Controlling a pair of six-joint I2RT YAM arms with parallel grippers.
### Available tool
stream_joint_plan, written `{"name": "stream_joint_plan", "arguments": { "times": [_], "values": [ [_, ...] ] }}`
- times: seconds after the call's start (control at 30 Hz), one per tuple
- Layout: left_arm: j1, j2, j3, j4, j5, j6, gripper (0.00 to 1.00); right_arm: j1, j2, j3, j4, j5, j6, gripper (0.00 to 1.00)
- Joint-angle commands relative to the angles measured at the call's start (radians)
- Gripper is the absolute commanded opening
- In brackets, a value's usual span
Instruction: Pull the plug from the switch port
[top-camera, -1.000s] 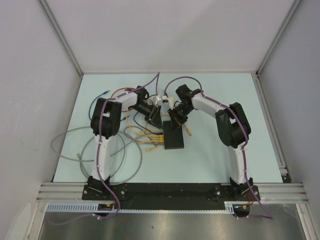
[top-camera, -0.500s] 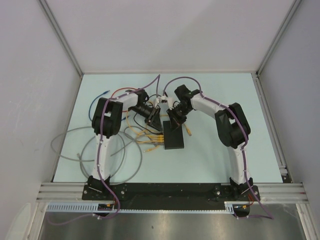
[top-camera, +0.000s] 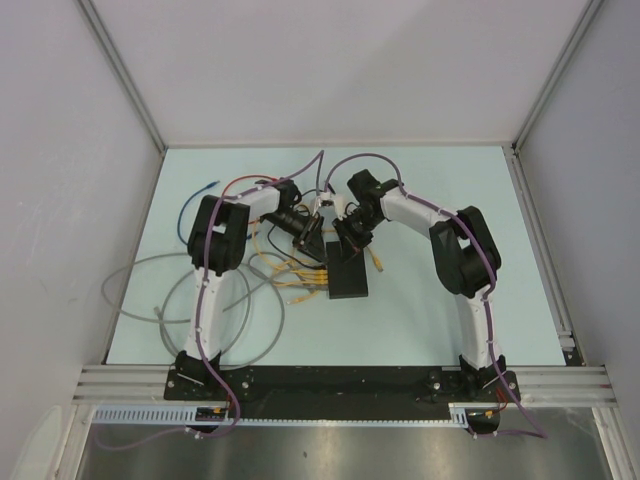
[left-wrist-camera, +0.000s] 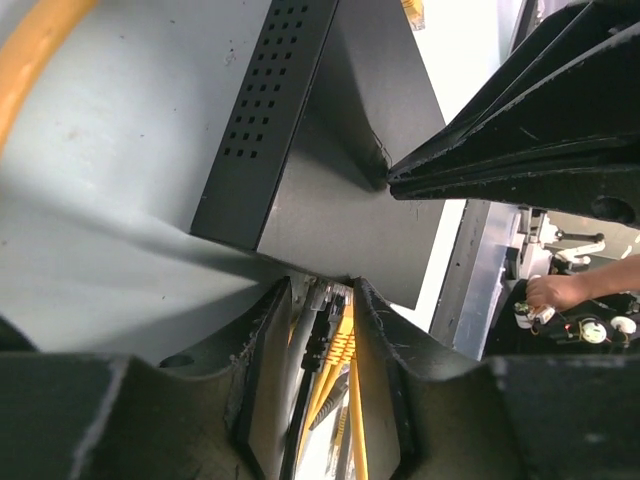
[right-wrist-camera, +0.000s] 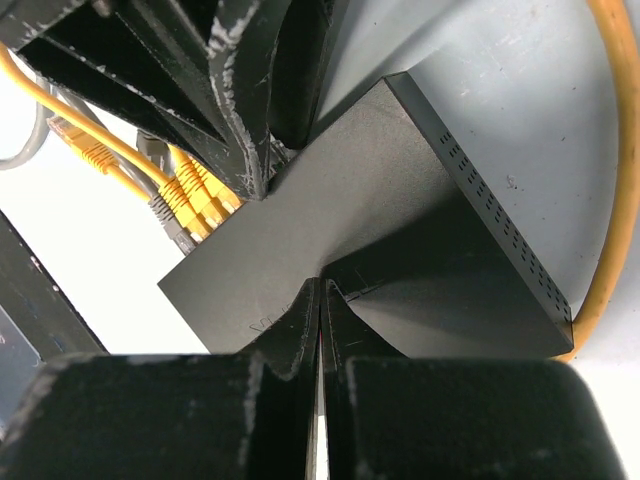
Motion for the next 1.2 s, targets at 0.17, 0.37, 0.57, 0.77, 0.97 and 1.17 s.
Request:
{"name": "stream_joint_plan", "arguments": {
  "times": [0.17,0.37,0.57,0.77,0.97,1.17],
  "values": [
    [-0.015,0.042,0.021,0.001,-0.023,0.047,0.34,0.02,0.054,-0.059,0.002,0.147,-0.032,0.0],
    [-0.006,0.063,0.058,-0.066,0.015,0.139,0.36,0.022,0.053,-0.06,0.005,0.153,-0.033,0.0],
    [0.016,0.088,0.112,-0.109,0.006,0.165,0.34,0.025,0.048,-0.065,0.007,0.158,-0.033,0.0],
    [0.045,0.082,0.109,-0.132,-0.011,0.188,0.45,0.026,0.051,-0.063,0.008,0.161,-0.033,0.0],
    [0.049,0.091,0.115,-0.128,-0.008,0.176,0.41,0.028,0.053,-0.062,0.01,0.162,-0.033,0.0],
    [0.036,0.091,0.114,-0.096,-0.046,0.13,0.38,0.03,0.051,-0.065,0.013,0.164,-0.033,0.0]
  ]
}}
